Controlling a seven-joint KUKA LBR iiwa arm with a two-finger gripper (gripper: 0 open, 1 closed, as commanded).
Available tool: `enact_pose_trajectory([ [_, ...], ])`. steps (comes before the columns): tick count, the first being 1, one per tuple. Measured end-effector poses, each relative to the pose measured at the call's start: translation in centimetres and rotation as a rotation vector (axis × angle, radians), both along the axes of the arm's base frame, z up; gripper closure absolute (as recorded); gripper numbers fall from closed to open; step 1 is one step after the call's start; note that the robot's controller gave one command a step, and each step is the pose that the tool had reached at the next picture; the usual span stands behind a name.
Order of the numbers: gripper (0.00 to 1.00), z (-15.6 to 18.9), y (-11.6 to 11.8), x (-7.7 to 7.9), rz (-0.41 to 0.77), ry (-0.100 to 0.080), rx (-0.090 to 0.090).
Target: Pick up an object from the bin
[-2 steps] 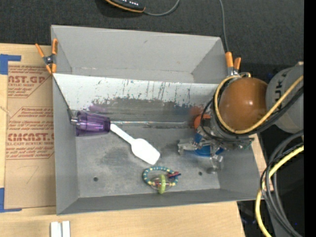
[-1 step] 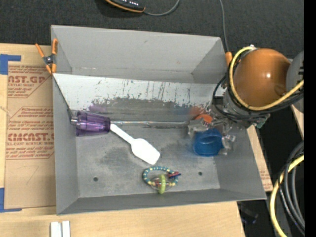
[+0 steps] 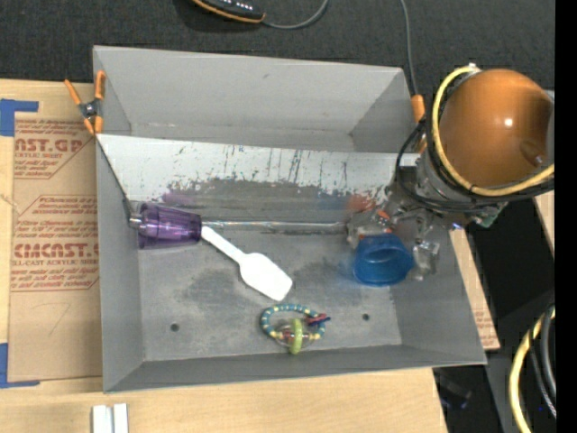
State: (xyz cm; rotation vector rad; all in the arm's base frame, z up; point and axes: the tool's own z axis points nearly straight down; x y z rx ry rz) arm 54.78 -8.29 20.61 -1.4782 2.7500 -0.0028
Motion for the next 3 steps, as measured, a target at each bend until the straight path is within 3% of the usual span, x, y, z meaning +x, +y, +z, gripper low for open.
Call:
enact_pose_trajectory([
  [1,0.0,-6.5,-2.3,2.3,0.104,-0.018,-0.006],
  [2,0.0,-5.9,-4.8,0.2,0.08,-0.006,0.001],
  [3,0.0,-8.4,-3.6,2.2,0.11,-0.018,-0.003],
])
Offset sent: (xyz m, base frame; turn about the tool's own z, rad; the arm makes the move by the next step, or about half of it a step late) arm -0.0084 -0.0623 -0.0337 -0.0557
